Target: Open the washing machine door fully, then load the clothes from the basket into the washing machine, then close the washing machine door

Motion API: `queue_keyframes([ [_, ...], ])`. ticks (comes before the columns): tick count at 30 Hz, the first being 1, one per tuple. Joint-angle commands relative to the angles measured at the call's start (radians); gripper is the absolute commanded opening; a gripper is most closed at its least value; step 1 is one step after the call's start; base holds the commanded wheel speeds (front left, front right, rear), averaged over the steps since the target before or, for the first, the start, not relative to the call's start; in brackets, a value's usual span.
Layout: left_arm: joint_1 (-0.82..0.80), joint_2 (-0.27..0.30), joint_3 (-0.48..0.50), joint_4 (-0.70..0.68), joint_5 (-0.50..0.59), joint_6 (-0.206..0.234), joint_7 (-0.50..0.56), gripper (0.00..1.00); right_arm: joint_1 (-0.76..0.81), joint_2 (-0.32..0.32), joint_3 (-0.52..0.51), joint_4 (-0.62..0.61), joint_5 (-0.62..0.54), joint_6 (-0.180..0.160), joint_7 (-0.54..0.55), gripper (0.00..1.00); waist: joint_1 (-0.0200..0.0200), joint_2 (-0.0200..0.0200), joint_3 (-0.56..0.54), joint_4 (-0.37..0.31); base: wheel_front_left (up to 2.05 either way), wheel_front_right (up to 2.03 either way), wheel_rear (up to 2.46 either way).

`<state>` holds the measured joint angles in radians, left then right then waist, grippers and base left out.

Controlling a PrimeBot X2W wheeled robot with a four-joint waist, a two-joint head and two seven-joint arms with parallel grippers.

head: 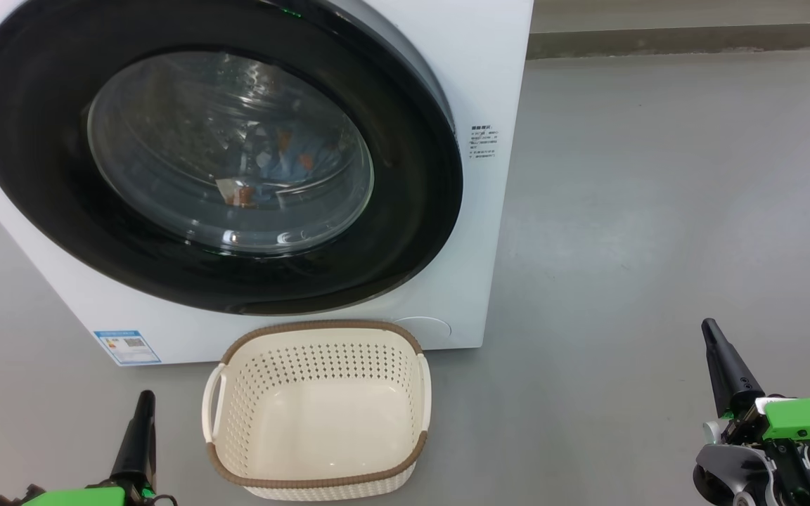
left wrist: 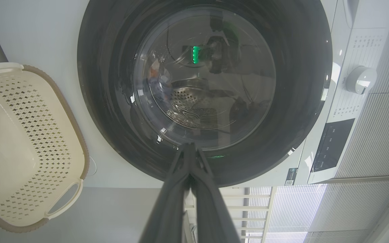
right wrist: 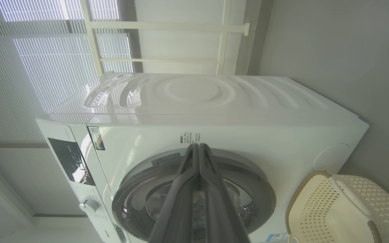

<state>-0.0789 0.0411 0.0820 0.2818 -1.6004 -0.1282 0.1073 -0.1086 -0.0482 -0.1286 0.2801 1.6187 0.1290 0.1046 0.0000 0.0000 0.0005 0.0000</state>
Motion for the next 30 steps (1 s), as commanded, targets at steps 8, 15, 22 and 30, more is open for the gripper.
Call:
queue_keyframes([
  [8,-0.036,0.009,0.033,-0.031,-0.007,-0.002,0.007,0.0,-0.006,-0.007,0.021,-0.03,-0.005,0.002,0.004,0.0,0.0,0.0,0.0,0.0,0.0,0.0,0.0],
  [15,-0.036,0.009,0.033,-0.031,-0.007,-0.002,0.007,0.0,-0.006,-0.007,0.02,-0.03,-0.005,0.002,0.004,0.0,0.0,0.0,0.0,0.0,0.0,0.0,0.0],
  [22,-0.036,0.009,0.033,-0.031,-0.007,-0.002,0.007,0.0,-0.006,-0.007,0.02,-0.03,-0.006,0.002,0.004,0.0,0.0,0.0,0.0,0.0,0.0,0.0,0.0],
  [30,-0.036,0.009,0.033,-0.031,-0.007,-0.002,0.007,0.0,-0.006,-0.007,0.019,-0.03,-0.006,0.002,0.005,0.0,0.0,0.0,0.0,0.0,0.0,0.0,0.0],
])
